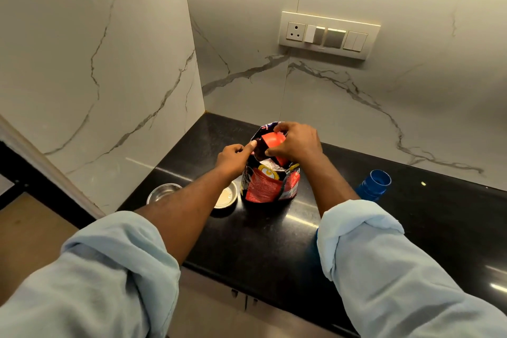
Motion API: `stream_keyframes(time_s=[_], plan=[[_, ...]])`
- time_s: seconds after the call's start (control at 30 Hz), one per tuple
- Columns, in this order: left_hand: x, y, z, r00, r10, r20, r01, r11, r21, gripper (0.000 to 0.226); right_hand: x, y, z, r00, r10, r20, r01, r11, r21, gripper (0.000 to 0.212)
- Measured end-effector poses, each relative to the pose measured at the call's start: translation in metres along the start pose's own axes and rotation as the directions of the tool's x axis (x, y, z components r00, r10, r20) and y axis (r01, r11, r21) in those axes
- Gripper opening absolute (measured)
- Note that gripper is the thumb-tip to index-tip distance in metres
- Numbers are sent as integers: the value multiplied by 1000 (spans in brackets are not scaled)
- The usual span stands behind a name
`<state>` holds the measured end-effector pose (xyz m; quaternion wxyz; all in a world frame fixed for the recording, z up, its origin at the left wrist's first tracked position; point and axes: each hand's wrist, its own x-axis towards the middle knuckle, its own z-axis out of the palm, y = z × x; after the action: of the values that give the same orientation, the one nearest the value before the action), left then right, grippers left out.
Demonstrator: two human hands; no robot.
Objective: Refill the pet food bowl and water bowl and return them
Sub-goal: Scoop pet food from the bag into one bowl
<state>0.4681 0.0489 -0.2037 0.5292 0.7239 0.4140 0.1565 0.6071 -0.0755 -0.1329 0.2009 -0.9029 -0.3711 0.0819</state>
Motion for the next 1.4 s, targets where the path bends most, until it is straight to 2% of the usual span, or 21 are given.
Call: stream_keyframes(time_s=[0.07, 0.17, 0.33, 0.43, 0.5, 0.77, 0.93, 1.07, 1.2, 1.4], plan=[[2, 1, 2, 999, -31, 10, 31, 999, -30, 55, -3, -2, 9, 1000, 7, 29, -7, 1000, -16, 75], [6, 1, 3, 999, -48, 15, 49, 998, -33, 53, -5, -2, 17, 997, 50, 52, -58, 983, 175, 67], [8, 1, 6, 998, -61, -2, 61, 998, -26, 56, -4, 11, 15, 975, 107, 193, -183, 883, 433, 52], [8, 0, 8, 998, -64, -15, 63, 998, -23, 57, -7, 15, 12, 973, 144, 180, -218, 829, 515, 31], [7, 0, 9, 998, -59, -29, 58, 998, -21, 55, -7, 12, 11, 969, 197, 147, -245, 799, 550, 27], [8, 1, 6, 999, -36, -23, 36, 999, 40, 61, -15, 7, 0, 939, 345, -20, -268, 763, 588, 35], [6, 7, 4, 1000, -21, 5, 21, 998, 53, 54, -18, 5, -10, 920, 389, -53, -262, 710, 654, 36], [7, 7, -5, 1000, -5, 20, 4, 999, 54, 59, -18, -5, -14, 922, 386, -43, -237, 647, 724, 36], [5, 3, -22, 1000, -3, -6, 3, 999, 39, 60, -16, -31, -16, 928, 372, -5, -192, 490, 850, 38], [4, -23, -74, 992, -30, -123, 34, 999, 34, 57, -12, -86, -8, 966, 257, 14, -138, 475, 869, 38]])
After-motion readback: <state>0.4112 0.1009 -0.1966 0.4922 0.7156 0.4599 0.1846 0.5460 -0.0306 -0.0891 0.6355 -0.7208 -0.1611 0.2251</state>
